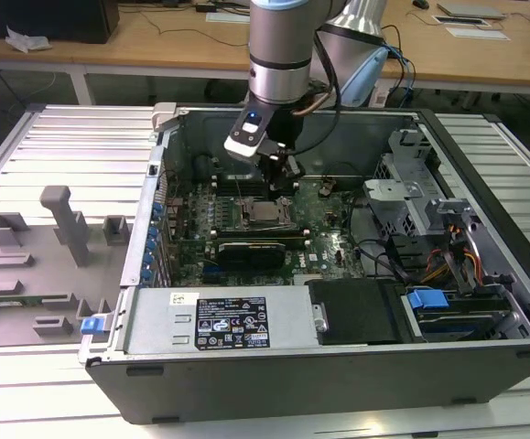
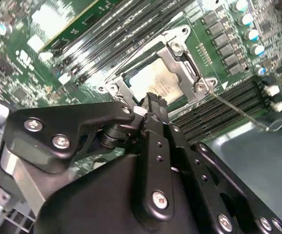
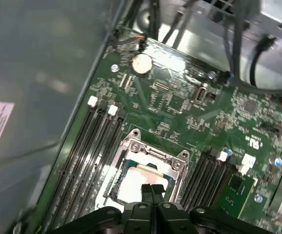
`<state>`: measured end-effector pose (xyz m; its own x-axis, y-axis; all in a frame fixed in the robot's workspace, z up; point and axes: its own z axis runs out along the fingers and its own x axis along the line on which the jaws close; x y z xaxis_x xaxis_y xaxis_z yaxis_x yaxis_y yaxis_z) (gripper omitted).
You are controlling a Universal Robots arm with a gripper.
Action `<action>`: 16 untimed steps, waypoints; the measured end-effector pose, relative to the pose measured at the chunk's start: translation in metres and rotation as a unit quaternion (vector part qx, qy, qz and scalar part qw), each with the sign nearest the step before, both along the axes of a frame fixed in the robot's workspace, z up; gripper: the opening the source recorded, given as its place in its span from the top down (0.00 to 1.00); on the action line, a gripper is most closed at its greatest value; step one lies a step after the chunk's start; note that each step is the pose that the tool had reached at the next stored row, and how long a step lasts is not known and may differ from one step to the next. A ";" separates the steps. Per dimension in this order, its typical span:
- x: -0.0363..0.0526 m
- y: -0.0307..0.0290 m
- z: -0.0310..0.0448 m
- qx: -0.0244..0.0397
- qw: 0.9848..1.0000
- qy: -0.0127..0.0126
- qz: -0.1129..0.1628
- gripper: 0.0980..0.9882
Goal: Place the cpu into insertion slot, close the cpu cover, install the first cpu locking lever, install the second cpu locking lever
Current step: 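Close the cpu cover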
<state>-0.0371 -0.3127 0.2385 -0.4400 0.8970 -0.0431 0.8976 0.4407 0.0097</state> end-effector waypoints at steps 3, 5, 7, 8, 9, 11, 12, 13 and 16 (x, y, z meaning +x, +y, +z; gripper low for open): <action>0.0000 0.0000 -0.0001 -0.001 0.999 0.000 0.041 0.99; 0.0000 0.0000 -0.0001 -0.001 0.998 0.000 0.059 0.99; 0.0000 0.0000 -0.0002 -0.002 0.996 0.000 0.088 0.99; 0.0000 0.0000 -0.0002 -0.003 0.994 0.000 0.106 0.99; 0.0000 0.0000 -0.0002 -0.004 0.992 0.000 0.125 0.99; 0.0000 0.0000 -0.0002 -0.005 0.988 0.000 0.156 0.99; 0.0000 0.0000 -0.0002 -0.005 0.986 0.000 0.165 0.99; 0.0000 0.0000 -0.0003 -0.006 0.982 0.000 0.189 0.99; 0.0000 0.0000 -0.0005 -0.007 0.974 0.000 0.229 0.99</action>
<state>-0.0371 -0.3127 0.2380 -0.7930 0.6069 -0.0535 0.6077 0.7941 0.0012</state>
